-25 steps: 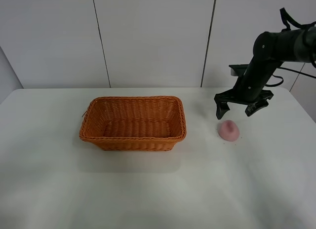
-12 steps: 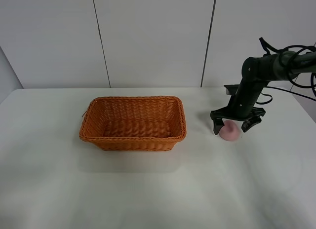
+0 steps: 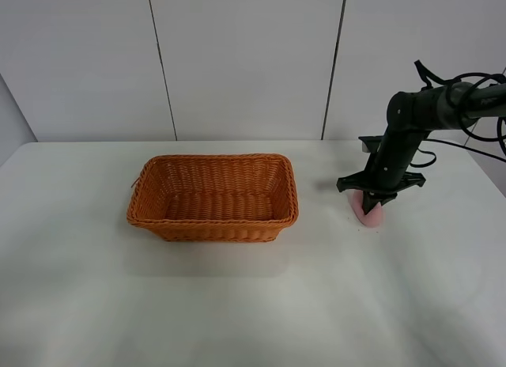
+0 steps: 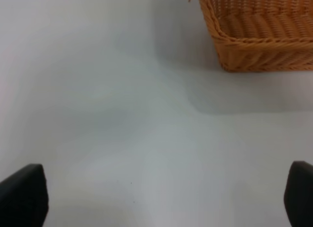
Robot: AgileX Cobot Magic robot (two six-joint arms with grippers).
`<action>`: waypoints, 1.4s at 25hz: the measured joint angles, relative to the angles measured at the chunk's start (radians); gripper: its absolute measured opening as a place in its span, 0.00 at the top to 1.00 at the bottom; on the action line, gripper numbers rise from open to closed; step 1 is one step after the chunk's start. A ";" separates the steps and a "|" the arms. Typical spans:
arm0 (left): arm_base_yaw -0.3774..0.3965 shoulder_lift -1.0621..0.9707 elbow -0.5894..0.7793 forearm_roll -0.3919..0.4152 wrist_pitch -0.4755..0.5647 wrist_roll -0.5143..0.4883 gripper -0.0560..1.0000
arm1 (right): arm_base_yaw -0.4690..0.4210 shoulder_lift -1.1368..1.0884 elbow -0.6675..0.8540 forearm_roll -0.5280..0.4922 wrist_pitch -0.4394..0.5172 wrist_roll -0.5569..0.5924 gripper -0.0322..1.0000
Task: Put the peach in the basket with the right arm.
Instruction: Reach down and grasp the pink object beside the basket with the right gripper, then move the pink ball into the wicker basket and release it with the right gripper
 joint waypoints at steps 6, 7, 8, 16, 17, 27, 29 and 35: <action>0.000 0.000 0.000 0.000 0.000 0.000 0.01 | 0.000 -0.027 -0.100 -0.008 0.125 0.000 0.97; 0.000 0.000 0.000 0.000 0.000 0.000 0.01 | 0.000 -0.035 -0.132 -0.014 0.157 0.000 0.97; 0.000 0.000 0.000 0.000 0.000 0.000 0.01 | 0.000 -0.060 -0.218 -0.027 0.225 0.000 0.97; 0.000 0.000 0.000 0.000 0.000 0.000 0.01 | 0.000 -0.106 -0.444 -0.049 0.280 0.021 0.97; 0.000 0.000 0.000 0.000 0.000 0.000 0.01 | 0.000 -0.106 -0.449 -0.049 0.281 0.022 0.97; 0.000 0.000 0.000 0.000 0.000 0.000 0.01 | 0.116 -0.131 -0.466 -0.052 0.291 0.025 0.97; 0.000 0.000 0.000 0.000 0.000 0.000 0.01 | 0.184 -0.132 -0.485 -0.052 0.291 0.025 0.97; 0.000 0.000 0.000 0.000 0.000 0.000 0.01 | 0.383 -0.132 -0.499 -0.051 0.291 0.025 0.97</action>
